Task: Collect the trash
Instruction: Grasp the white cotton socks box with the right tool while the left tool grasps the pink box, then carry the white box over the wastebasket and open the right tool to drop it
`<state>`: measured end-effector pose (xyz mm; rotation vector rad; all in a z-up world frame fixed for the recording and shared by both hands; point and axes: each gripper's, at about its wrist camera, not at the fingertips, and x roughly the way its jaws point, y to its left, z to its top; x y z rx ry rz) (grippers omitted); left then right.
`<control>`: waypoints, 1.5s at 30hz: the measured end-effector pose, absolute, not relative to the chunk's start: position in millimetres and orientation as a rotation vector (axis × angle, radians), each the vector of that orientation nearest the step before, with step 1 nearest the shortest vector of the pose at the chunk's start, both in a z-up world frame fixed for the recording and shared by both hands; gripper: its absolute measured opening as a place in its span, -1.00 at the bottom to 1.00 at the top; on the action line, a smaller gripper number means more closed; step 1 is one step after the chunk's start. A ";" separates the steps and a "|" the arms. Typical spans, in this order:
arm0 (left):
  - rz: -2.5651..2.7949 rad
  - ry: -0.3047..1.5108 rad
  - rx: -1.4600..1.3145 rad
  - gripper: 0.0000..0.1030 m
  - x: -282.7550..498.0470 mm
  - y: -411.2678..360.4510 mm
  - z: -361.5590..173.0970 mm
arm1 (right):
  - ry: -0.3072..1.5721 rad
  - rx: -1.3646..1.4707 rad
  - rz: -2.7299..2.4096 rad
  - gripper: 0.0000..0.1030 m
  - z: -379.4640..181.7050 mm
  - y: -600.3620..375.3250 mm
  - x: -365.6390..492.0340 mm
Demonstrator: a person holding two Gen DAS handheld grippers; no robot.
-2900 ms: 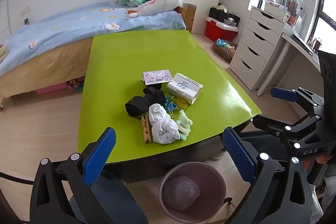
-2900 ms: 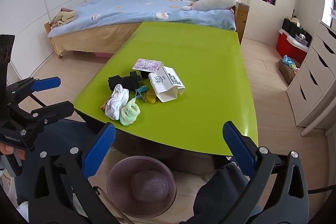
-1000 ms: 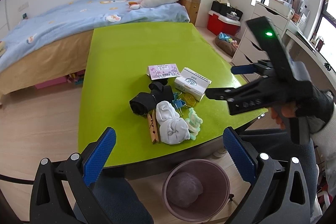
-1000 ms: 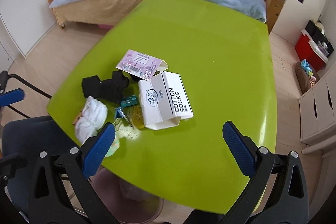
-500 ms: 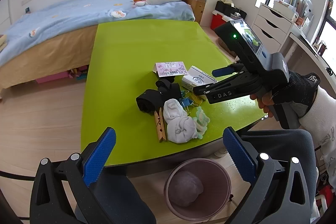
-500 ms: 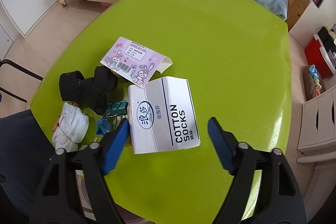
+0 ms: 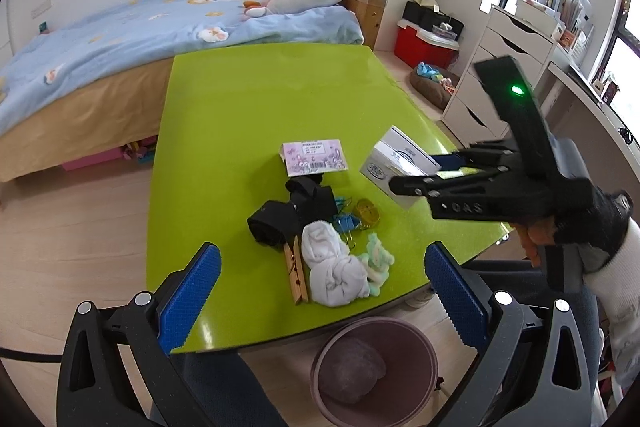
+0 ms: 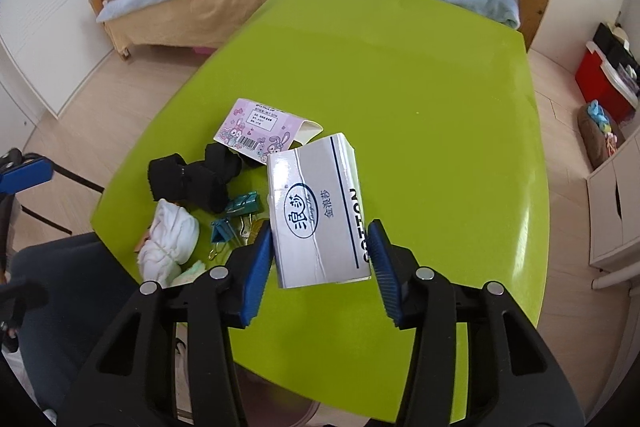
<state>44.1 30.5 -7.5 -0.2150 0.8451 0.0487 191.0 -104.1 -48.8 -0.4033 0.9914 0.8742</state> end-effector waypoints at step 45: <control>0.124 1.018 -0.192 0.21 189.6 37.8 -26.6 | 0.952 -0.302 0.793 -0.06 -33.8 -167.2 170.6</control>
